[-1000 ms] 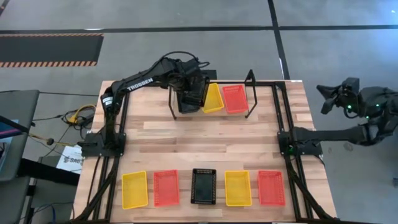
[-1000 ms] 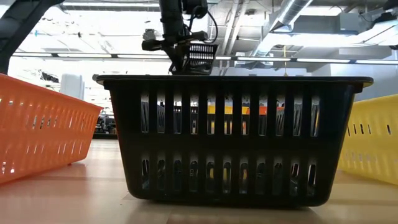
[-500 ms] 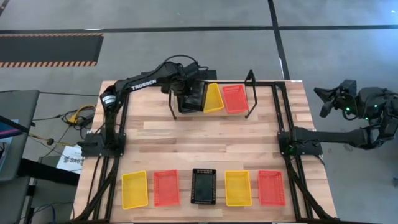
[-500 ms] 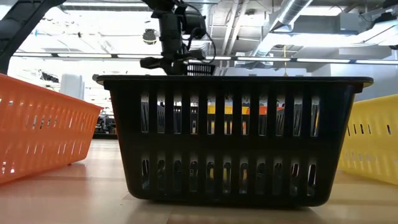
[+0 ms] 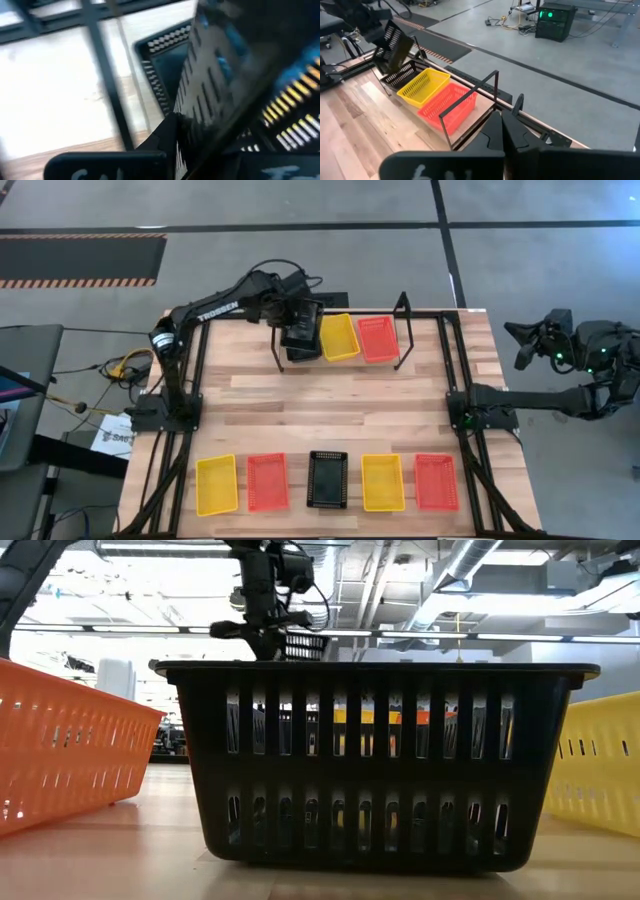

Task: Stack baskets on shelf by color
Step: Stack the right black bin on top of the other the black bin on the shelf

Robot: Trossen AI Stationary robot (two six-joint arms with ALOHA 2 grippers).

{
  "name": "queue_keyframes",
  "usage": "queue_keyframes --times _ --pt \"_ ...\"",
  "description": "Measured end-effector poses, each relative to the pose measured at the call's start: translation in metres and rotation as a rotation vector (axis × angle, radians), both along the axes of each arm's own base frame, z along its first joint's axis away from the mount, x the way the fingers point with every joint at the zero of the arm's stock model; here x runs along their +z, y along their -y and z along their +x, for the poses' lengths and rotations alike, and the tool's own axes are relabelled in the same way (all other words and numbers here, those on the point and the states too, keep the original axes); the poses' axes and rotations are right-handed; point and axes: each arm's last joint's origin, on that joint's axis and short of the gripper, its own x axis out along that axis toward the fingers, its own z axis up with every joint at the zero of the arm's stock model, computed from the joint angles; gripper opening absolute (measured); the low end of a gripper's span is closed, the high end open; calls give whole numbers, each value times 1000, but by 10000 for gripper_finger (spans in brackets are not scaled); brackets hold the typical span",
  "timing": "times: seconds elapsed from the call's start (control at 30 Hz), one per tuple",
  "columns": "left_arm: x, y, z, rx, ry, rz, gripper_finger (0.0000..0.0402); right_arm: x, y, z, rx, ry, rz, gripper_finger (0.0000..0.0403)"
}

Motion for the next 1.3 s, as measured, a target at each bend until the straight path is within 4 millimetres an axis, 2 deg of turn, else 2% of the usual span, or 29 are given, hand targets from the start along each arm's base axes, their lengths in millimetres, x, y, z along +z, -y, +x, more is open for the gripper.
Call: queue_keyframes --times 0.23,0.37,0.47,0.63,0.73,1.0,1.3 --pt "30 9 -23 56 30 72 0 0 0 0 0 0 0 0" --pt "41 15 -14 55 151 136 0 0 0 0 -4 0 -2 0" --pt "35 19 0 33 173 137 0 0 0 0 -11 -1 -5 0" --pt "1 22 21 -14 74 44 0 0 0 0 -17 -1 -8 0" --pt "-10 20 28 -29 46 24 0 0 0 0 -4 0 -1 1" --pt "-13 17 30 -23 51 27 0 -2 -1 0 24 -19 16 1" --pt "-14 27 32 -33 18 22 0 -5 -1 -2 25 -56 26 1"
